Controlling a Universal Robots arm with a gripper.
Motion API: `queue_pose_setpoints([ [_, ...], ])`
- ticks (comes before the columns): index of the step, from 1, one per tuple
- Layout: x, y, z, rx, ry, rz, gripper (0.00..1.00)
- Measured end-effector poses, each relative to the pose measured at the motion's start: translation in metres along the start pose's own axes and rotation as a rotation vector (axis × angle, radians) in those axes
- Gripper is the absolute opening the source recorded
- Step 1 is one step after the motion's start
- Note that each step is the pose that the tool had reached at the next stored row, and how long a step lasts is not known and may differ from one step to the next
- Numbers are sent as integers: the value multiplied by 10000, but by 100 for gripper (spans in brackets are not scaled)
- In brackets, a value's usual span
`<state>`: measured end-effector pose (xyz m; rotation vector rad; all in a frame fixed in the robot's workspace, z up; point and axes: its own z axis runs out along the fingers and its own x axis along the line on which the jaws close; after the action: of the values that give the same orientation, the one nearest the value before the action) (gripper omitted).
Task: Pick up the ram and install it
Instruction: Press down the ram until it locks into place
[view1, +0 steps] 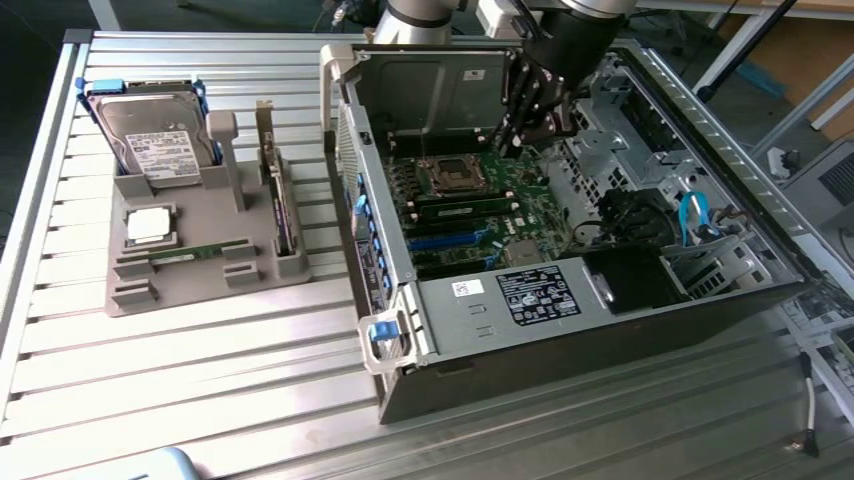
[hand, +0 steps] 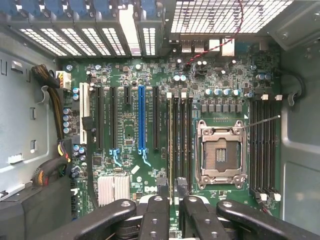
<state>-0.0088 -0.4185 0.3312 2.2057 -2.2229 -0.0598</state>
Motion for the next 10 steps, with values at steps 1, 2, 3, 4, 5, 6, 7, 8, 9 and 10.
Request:
queue_pose_setpoints([
  [1,0,0,0,0,0,0,19],
  [2,0,0,0,0,0,0,19],
  [3,0,0,0,0,0,0,19],
  [4,0,0,0,0,0,0,19],
  [5,0,0,0,0,0,0,19],
  [6,0,0,0,0,0,0,19],
  [7,0,0,0,0,0,0,19],
  [8,0,0,0,0,0,0,19],
  [9,0,0,0,0,0,0,19],
  [10,0,0,0,0,0,0,19],
])
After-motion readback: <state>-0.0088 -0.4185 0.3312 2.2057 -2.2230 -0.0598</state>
